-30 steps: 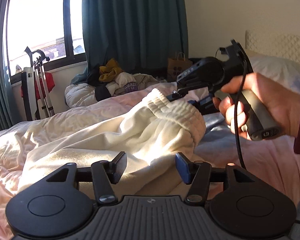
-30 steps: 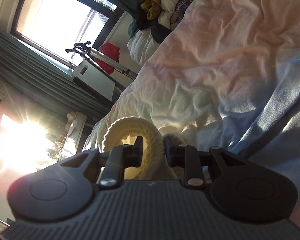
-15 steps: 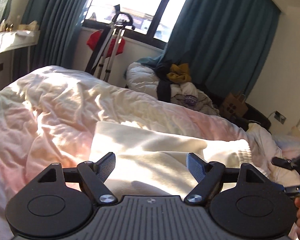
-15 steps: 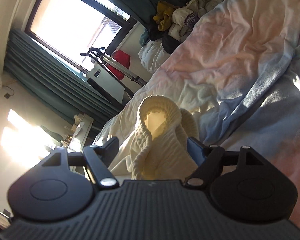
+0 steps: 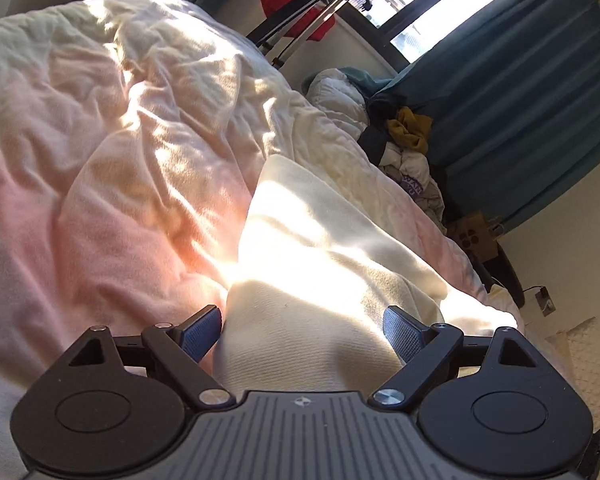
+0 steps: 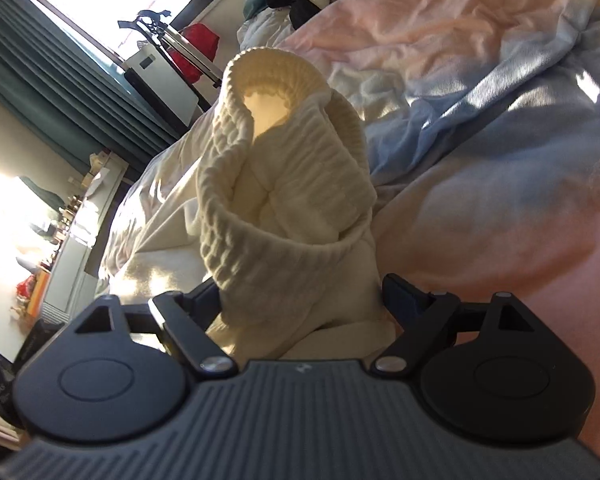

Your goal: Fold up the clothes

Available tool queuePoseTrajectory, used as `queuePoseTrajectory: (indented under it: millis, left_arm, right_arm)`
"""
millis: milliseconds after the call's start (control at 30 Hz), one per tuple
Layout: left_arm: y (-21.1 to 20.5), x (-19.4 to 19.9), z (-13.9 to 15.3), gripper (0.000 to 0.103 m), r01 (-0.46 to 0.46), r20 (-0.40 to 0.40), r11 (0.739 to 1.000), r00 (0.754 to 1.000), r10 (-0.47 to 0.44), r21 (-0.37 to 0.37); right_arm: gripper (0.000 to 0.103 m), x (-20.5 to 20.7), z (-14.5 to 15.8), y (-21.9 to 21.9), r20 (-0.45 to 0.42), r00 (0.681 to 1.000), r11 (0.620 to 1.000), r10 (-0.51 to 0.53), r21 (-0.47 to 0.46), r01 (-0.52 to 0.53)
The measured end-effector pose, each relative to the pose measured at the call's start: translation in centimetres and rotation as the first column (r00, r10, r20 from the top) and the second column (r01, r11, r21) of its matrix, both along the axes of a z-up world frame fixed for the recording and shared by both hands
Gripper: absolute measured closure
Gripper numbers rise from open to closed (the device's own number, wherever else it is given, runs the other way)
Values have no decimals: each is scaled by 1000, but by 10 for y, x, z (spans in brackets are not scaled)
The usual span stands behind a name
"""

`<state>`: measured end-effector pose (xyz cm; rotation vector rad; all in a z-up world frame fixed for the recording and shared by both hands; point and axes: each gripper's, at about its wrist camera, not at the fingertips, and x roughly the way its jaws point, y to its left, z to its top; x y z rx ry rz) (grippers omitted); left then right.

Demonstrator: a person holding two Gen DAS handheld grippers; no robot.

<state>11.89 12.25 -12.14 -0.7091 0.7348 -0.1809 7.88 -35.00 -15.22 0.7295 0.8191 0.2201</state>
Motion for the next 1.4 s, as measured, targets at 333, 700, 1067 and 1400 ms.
queuePoseTrajectory:
  millis: [333,700,1067,1400]
  left_arm:
    - [15,8,-33,14,-4,-85,975,996,-15,-222]
    - [17,1,-32,42,-64,-99,966,994,41,-251]
    - [13,-16,11,53,-92,-89,933,994,64,-349]
    - [-86,-22,84,54,60,35,913,998,-51,-404]
  right_arm:
    - [0,12,-16,1,62,998,967,19,254,-34]
    - [52,6,-6,-7,93,995,970,-42,242,19]
    - [63,-13,28,-21,151,986,930,-65,368,5]
    - [63,-67,81,-100,253,941,877,-223,473,80]
